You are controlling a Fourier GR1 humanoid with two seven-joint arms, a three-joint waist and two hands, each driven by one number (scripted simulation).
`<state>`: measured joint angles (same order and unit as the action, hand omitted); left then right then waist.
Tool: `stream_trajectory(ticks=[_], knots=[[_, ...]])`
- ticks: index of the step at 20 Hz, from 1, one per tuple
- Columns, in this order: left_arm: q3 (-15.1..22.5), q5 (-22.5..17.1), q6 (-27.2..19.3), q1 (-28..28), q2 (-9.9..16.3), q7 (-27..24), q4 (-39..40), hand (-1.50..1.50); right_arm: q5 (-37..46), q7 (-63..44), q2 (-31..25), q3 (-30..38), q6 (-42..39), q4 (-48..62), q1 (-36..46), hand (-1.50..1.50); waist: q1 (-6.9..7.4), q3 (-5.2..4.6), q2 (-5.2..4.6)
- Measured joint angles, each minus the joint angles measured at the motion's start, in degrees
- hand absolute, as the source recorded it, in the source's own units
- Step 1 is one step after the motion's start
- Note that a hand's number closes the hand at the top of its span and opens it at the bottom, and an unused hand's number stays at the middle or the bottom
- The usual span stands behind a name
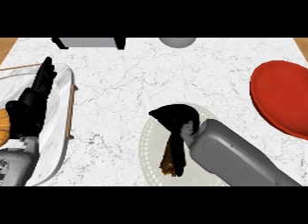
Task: Pick the sweet potato from the placemat and place it in the bowl
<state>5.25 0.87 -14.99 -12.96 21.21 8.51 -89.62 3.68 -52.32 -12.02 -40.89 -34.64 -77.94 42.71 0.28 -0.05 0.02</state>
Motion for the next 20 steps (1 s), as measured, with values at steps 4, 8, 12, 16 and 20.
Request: stream_trajectory(ticks=[4,8,12,16,20], knots=[[-0.2,0.4,0.6,1.1,0.0,0.7,-1.9,0.0,2.7,-0.1,0.9,-1.7,-0.3,2.9,-1.6,-1.5,0.08,0.02,0.03],[-1.1,0.9,1.2,0.8,-0.4,1.7,-2.4,0.0,6.2,1.0,3.0,-1.2,-1.0,6.5,-2.0,-1.5,0.03,0.04,0.0],[-1.9,1.6,2.2,0.9,-1.5,1.1,-1.6,0.0,9.8,1.9,4.5,-0.4,-1.5,6.7,-4.7,-1.5,-0.11,0.04,0.0],[-2.3,2.8,2.3,0.5,-2.6,0.9,-1.4,0.0,13.7,6.0,4.8,0.4,-2.4,8.9,-6.2,-1.5,0.01,0.09,0.24],[-2.9,3.3,3.1,0.4,-3.0,2.1,-2.3,0.0,17.4,8.5,5.2,0.3,-2.6,8.8,-7.7,1.5,-0.04,-0.02,0.87]])
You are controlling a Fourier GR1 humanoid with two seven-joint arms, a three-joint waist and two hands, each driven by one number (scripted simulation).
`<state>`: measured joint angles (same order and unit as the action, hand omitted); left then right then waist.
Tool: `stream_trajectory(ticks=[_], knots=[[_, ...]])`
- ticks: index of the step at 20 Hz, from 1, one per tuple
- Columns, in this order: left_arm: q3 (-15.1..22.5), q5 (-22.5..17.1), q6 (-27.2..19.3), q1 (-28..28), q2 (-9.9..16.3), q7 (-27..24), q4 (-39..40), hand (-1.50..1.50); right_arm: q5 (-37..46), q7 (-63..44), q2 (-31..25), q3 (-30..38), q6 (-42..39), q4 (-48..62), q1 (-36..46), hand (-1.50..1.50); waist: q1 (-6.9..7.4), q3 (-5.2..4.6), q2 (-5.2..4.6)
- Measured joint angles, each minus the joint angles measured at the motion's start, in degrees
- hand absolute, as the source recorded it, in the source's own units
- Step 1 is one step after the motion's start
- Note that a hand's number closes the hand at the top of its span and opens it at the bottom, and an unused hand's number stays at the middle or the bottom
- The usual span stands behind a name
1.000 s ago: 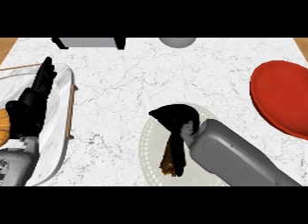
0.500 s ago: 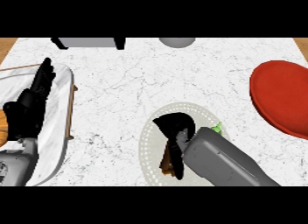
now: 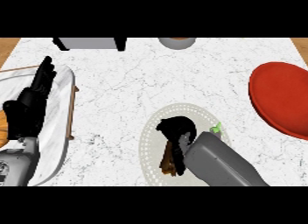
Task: Pick the sweet potato from the placemat and place it in the bowl
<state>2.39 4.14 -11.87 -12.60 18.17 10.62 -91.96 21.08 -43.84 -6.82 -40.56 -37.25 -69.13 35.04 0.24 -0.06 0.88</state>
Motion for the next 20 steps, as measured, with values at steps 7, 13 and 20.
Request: stream_trajectory(ticks=[7,13,20], knots=[[-0.7,0.8,1.1,0.7,-0.7,-0.4,-0.4,0.0,7.5,7.9,-0.5,-0.7,0.9,1.8,0.7,1.5,0.14,-0.13,0.41],[-1.1,1.8,1.2,0.6,-1.9,-1.2,0.6,0.0,10.6,10.3,0.0,0.7,1.3,0.8,-1.0,1.5,-0.17,-0.19,0.36],[-2.2,1.9,1.9,1.1,-1.9,-0.7,0.1,0.0,15.6,7.9,3.7,-0.8,10.9,-8.6,-9.1,1.5,-0.83,-0.04,-0.29]])
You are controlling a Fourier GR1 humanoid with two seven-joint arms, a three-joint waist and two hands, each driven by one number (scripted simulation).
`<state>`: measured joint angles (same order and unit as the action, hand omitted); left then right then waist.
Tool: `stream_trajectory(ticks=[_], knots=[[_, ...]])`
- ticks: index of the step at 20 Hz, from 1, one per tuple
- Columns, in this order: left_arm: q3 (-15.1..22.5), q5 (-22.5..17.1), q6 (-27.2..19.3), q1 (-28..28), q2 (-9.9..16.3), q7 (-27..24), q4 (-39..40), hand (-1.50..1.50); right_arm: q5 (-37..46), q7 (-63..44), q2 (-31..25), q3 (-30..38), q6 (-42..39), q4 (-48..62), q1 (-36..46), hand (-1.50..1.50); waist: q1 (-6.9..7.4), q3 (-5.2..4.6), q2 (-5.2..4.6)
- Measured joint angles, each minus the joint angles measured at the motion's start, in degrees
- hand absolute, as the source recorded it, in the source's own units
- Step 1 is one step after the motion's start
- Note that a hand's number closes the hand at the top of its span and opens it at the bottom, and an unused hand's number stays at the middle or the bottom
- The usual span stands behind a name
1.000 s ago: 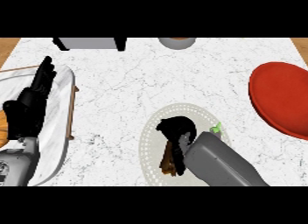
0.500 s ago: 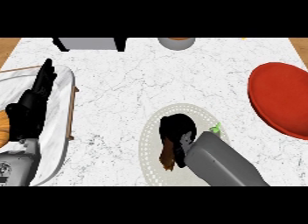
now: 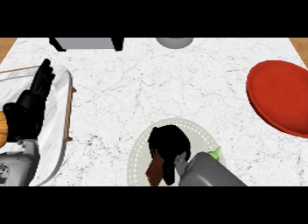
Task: Pick the sweet potato from the placemat and place it in the bowl
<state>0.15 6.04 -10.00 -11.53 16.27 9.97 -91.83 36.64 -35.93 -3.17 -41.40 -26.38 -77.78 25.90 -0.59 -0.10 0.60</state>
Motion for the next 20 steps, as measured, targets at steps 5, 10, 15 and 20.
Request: stream_trajectory(ticks=[5,10,15,20], knots=[[-0.6,-0.2,0.3,0.3,0.3,0.7,-0.7,0.0,5.6,-3.2,2.2,-5.9,13.1,-11.0,-9.0,1.5,-0.42,0.1,-0.03],[-0.5,0.2,0.1,1.1,0.1,0.8,-1.2,0.0,9.9,-6.7,2.9,-8.3,23.3,-24.2,-14.6,1.5,-0.74,0.13,0.05],[-0.8,0.1,0.5,2.4,0.1,-0.1,-1.8,0.0,19.0,-11.0,2.6,-7.2,28.9,-31.8,-16.4,1.5,-0.75,0.1,0.0],[-1.2,0.1,0.7,1.6,-0.2,-0.6,-0.7,0.0,24.7,-16.3,0.3,-3.7,27.9,-42.9,-18.7,1.5,-0.54,0.09,-0.24]])
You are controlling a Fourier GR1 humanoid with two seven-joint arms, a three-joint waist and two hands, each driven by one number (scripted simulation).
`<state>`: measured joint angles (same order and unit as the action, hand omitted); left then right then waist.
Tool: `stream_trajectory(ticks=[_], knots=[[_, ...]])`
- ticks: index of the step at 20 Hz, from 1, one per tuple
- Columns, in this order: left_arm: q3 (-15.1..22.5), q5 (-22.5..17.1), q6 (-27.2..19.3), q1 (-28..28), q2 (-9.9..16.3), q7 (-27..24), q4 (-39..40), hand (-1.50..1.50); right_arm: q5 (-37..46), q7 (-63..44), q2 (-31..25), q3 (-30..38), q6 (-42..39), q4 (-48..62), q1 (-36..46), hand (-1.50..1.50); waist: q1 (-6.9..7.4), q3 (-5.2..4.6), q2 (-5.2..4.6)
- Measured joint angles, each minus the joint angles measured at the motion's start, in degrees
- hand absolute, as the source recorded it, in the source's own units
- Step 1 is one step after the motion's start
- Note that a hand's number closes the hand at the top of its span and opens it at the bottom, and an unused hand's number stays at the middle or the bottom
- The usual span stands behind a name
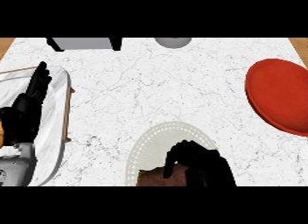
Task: Pick the sweet potato from the placemat and place it in the bowl
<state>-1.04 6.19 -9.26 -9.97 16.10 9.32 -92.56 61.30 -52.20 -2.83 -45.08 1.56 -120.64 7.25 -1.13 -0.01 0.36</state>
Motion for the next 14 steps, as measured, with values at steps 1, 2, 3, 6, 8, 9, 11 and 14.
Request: stream_trajectory(ticks=[1,2,3,6,8,9,11,14], knots=[[0.2,0.1,0.0,-0.1,-0.2,0.5,-0.5,0.0,-0.2,0.0,-0.9,1.3,0.0,-2.1,-0.9,1.5,0.15,0.01,-0.05],[0.3,0.4,0.0,-0.4,-0.3,0.6,-0.3,0.0,-1.1,0.4,-1.9,3.5,-0.1,-3.8,-1.3,1.5,0.26,0.01,-0.11],[-0.1,0.0,0.5,-0.5,-0.1,0.7,-0.3,0.0,-1.7,0.8,-2.5,5.4,0.2,-4.8,-1.7,1.5,0.41,0.02,-0.16],[-0.3,0.2,0.7,-0.9,-0.3,0.8,-0.4,0.0,-4.9,3.1,-4.5,11.8,1.4,-6.9,-3.0,1.5,0.67,0.04,-0.29],[-0.1,0.4,0.7,-1.7,-0.7,1.1,0.0,0.0,-8.9,5.9,-5.6,17.9,2.4,-6.3,-2.2,1.5,0.84,0.05,-0.4],[0.0,0.5,0.8,-1.1,-0.8,0.6,-0.3,0.0,-11.0,7.0,-6.3,21.3,2.7,-6.1,-2.1,1.5,0.96,0.05,-0.42],[-0.3,0.5,0.9,-1.3,-0.9,0.5,-0.4,0.0,-15.1,10.7,-7.9,27.3,4.0,-3.8,-1.8,1.5,1.07,0.06,-0.46],[0.0,1.1,0.7,-1.0,-1.4,0.6,-0.5,0.0,-20.4,17.1,-10.2,35.7,6.4,1.4,-1.1,1.5,1.18,0.08,-0.5]])
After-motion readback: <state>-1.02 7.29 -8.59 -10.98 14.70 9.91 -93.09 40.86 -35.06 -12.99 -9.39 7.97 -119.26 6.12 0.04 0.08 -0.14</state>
